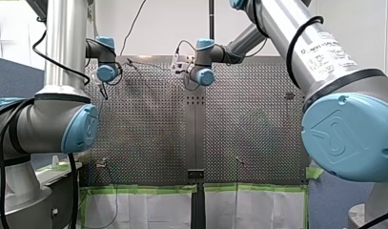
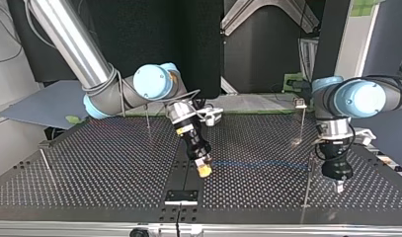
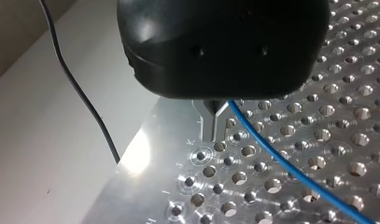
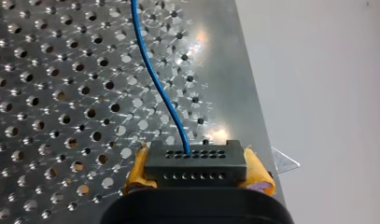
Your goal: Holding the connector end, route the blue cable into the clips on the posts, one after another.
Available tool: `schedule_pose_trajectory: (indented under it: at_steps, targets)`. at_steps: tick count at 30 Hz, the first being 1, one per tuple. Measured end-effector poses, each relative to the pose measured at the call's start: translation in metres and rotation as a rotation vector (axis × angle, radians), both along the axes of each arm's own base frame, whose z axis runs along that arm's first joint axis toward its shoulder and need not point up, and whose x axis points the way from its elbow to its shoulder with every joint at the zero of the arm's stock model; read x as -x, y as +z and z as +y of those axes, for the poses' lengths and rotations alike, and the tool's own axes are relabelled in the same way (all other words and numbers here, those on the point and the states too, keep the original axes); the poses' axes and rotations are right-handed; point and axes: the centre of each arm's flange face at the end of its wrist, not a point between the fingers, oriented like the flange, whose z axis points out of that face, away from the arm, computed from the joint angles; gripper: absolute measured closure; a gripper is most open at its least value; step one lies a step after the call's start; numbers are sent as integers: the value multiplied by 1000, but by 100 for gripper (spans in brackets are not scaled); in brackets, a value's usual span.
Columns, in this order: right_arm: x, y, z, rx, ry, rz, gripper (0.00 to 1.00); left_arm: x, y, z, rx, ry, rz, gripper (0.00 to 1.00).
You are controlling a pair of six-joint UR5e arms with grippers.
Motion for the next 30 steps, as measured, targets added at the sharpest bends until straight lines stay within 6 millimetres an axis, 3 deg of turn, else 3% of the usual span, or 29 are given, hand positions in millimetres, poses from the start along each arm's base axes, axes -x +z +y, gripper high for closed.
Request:
schedule_pose_trajectory:
  at_steps: [12,14,15,17,21,23,24,25,26,30]
  targets:
    - [3,3,-6,-1,7,-5,100,-12,-17,2,11,-7,50,100]
    - [3,3,-7,-1,7,-5,100,-12,-17,2,11,-8,49,81]
    - [4,3,-7,-2,7,-5,100,-12,-17,2,12,-9,49,81]
    - [4,3,-7,-3,6,-3,100,-12,-16,1,13,-11,47,58]
    - [4,2,-7,-6,5,2,100,-11,-14,0,14,-14,43,48]
    - [5,1,-8,-8,5,5,100,-9,-10,-1,13,-15,37,35]
    - [5,1,-8,-9,4,7,100,-8,-7,-1,13,-15,33,35]
    - [5,0,-8,-10,4,7,100,-7,-5,-1,13,-15,29,17]
    - [5,0,-8,-11,4,8,100,-5,-1,-1,13,-13,23,6]
    - [6,0,-9,-13,2,9,100,3,9,-1,29,2,18,0]
